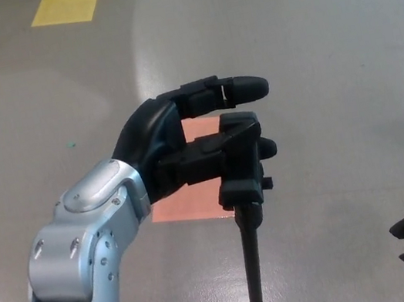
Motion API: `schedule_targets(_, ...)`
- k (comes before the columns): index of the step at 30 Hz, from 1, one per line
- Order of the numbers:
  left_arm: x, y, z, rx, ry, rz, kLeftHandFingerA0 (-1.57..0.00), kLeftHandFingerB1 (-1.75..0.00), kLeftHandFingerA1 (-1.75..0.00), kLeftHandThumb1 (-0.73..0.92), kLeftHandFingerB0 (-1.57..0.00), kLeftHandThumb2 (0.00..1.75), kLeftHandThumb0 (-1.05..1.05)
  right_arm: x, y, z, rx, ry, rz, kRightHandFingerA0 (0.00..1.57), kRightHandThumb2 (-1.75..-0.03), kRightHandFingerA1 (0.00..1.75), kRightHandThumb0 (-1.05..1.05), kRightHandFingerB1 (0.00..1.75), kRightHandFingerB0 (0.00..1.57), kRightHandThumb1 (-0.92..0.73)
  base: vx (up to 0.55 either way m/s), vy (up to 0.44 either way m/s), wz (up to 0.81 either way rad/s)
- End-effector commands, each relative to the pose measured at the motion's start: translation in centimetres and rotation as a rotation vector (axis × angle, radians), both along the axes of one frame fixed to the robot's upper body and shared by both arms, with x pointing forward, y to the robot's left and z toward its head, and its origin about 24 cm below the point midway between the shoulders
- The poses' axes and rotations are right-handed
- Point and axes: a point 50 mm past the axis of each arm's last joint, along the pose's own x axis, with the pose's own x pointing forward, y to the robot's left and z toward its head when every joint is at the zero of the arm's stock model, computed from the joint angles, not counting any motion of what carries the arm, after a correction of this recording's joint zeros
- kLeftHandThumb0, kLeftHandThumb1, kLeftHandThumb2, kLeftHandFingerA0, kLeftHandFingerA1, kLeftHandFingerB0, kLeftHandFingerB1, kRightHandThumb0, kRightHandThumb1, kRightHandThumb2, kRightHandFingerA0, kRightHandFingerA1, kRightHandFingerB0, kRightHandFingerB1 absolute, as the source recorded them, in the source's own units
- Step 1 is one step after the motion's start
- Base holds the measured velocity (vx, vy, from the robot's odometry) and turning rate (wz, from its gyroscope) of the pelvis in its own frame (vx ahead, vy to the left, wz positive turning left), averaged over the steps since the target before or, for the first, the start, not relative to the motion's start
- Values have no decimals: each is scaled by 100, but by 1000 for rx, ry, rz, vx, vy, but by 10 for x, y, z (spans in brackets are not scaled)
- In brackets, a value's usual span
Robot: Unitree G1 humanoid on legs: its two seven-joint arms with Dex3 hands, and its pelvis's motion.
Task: The robot uses its left hand to grab the top of a phone stand kept on the floor and rotates it anti-clockwise
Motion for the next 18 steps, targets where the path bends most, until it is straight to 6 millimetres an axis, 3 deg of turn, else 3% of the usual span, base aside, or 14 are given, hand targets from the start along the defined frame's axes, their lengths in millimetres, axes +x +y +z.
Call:
schedule_targets(1, -8, -1, -10, 24, 132, -132, -8, -18, -28, 54, 0, 57, -64, 5, -8, 8, -31, 6, -4, 58, -63, 40, -52, 29, 20, -80, 0, 0, 0)
schedule_targets(2, -9, -1, -9, 28, 120, -141, -8, -18, -28, 54, 0, 57, -64, 4, -7, 7, -32, 9, -6, 58, -63, 40, -52, 29, 20, -80, 0, 0, 0)
schedule_targets(3, -10, -1, -8, 27, 105, -150, -5, -15, -21, 45, 0, 78, -70, 4, -7, 7, -30, 13, -9, 57, -63, 40, -51, 29, 20, -80, 0, 0, 0)
schedule_targets(7, -10, 0, -4, 8, 72, -163, 0, -17, -20, 44, 0, 83, -69, 4, -8, 7, -29, 13, -3, 57, -63, 40, -51, 30, 21, -80, 0, 0, 0)
schedule_targets(8, -9, 1, -3, 14, 48, -185, 0, -9, -9, 48, 0, 82, -76, 4, -7, 7, -35, 12, -6, 57, -63, 40, -52, 29, 21, -80, 0, 0, 0)
schedule_targets(11, -8, 2, -2, 32, 17, -221, 0, -11, -12, 47, 0, 83, -75, 5, -7, 7, -44, 12, -9, 57, -63, 40, -52, 29, 20, -80, 0, 0, 0)
schedule_targets(12, -8, 2, -3, 33, 15, -256, 0, -3, -4, 50, 0, 82, -82, 5, -7, 7, -30, 13, -12, 57, -63, 41, -51, 29, 19, -81, 0, 0, 0)
schedule_targets(13, -9, 3, -3, 33, 17, -277, 0, 0, -4, 51, 0, 82, -83, 4, -8, 7, -24, 14, -12, 51, -88, 54, -59, 41, 16, -66, 0, 0, 0)
schedule_targets(15, -9, 3, -4, 35, 21, -298, 0, 0, -4, 51, 0, 82, -83, 3, -8, 7, -18, 13, -10, 51, -89, 54, -59, 42, 17, -65, 0, 0, 0)
schedule_targets(16, -9, 3, -5, 36, 22, -302, 0, 0, -4, 51, 0, 82, -83, 3, -8, 7, -17, 13, -9, 51, -89, 54, -59, 42, 17, -65, 0, 0, 0)
schedule_targets(17, -9, 4, -6, 43, 22, -307, 0, 0, -5, 51, 0, 83, -84, 3, -8, 7, -13, 13, -10, 56, -65, 41, -54, 29, 18, -79, 0, 0, 0)
schedule_targets(18, -9, 4, -6, 45, 22, -308, 0, 0, -5, 51, 0, 83, -84, 3, -8, 7, -12, 14, -10, 56, -65, 41, -54, 29, 18, -79, 0, 0, 0)
